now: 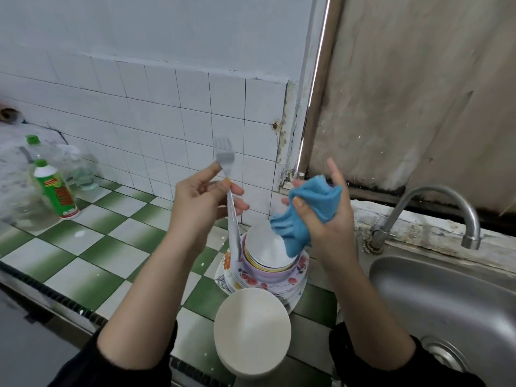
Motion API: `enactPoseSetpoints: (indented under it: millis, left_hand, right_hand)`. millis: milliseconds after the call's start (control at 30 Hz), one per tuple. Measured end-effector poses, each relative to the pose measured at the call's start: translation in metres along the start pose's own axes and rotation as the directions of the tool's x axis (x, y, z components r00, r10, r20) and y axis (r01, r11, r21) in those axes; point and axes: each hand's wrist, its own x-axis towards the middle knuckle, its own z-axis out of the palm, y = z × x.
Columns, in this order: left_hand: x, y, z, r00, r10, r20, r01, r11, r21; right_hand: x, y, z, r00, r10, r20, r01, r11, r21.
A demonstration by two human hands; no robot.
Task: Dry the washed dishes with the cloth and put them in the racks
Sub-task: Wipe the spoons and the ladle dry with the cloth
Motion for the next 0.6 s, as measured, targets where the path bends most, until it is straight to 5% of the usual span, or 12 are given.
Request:
enactPoseSetpoints:
  millis: [100, 233, 367, 467, 600]
  left_hand:
    - [-0.010, -0.009, 0.011, 0.993, -0.029, 0.110, 0.024, 0.998, 0.050]
    - [-0.026, -0.021, 0.029, 0.973, -0.014, 0.229, 0.000, 0.998, 0.062]
    - [-0.041, -0.026, 0.028, 0.972, -0.018, 0.233, 0.005, 0.998, 0.056]
    - [-0.044, -0.021, 0.023, 0.969, 0.014, 0.246, -0.035, 0.996, 0.081]
    - [-0.035, -0.016, 0.018, 0.966, 0.002, 0.258, -0.013, 0.999, 0.042]
  right_hand:
    - [0.015, -0.010, 0.008, 0.993, -0.073, 0.097, 0.064, 0.993, 0.095]
    - [0.022, -0.007, 0.029, 0.956, -0.210, 0.207, 0.254, 0.942, -0.220]
    - [0.042, -0.006, 0.034, 0.993, -0.016, -0.120, 0.006, 0.997, -0.083]
    - [0.046, -0.004, 0.032, 0.987, 0.115, -0.114, -0.109, 0.992, 0.063]
    - [0.012, -0.001, 0.041, 1.000, 0.025, 0.000, -0.025, 0.995, 0.092]
